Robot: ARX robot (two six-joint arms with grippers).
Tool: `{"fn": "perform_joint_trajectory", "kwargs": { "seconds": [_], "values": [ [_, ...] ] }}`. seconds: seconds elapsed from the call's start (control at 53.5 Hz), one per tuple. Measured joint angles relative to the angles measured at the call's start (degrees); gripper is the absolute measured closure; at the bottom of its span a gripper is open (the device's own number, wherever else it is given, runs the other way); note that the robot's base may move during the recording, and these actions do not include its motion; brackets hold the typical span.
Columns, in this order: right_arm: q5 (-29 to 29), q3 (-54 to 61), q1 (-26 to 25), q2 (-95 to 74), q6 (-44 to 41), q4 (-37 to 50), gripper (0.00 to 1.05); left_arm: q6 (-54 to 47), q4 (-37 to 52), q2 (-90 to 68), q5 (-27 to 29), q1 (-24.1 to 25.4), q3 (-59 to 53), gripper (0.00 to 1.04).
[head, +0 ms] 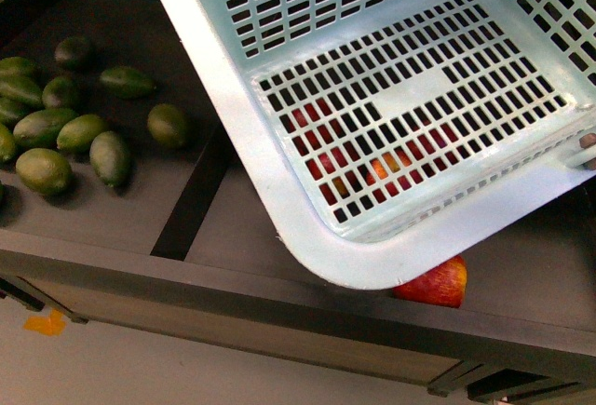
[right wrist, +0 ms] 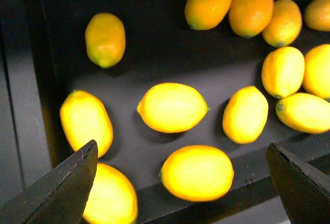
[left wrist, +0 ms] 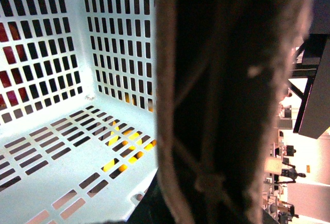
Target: Pick lemon and mango into basket
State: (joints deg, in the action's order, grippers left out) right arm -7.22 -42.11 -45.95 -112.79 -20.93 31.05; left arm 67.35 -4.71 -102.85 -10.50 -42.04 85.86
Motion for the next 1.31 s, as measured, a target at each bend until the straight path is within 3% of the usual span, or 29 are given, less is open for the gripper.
{"fn": "perform_joint_trajectory", "kwargs": {
  "seconds": [0.299,0.486,1.309],
  "values": [
    [-5.57,-20.63,-2.03,-14.95,-24.37,-14.40,0.09,0.00,0.00,0.00,0.04,0.00,0.00,1.00],
    [-6.19,-27.26,-2.89,-20.46,-32.89,-20.83,0.09,0.00,0.00,0.00,0.00,0.00,0.00,1.00],
    [-5.40,-45.44,-1.20,-36.48,-38.47,-29.99,0.09,0.00,0.00,0.00,0.11,0.00,0.00,1.00]
  ]
}}
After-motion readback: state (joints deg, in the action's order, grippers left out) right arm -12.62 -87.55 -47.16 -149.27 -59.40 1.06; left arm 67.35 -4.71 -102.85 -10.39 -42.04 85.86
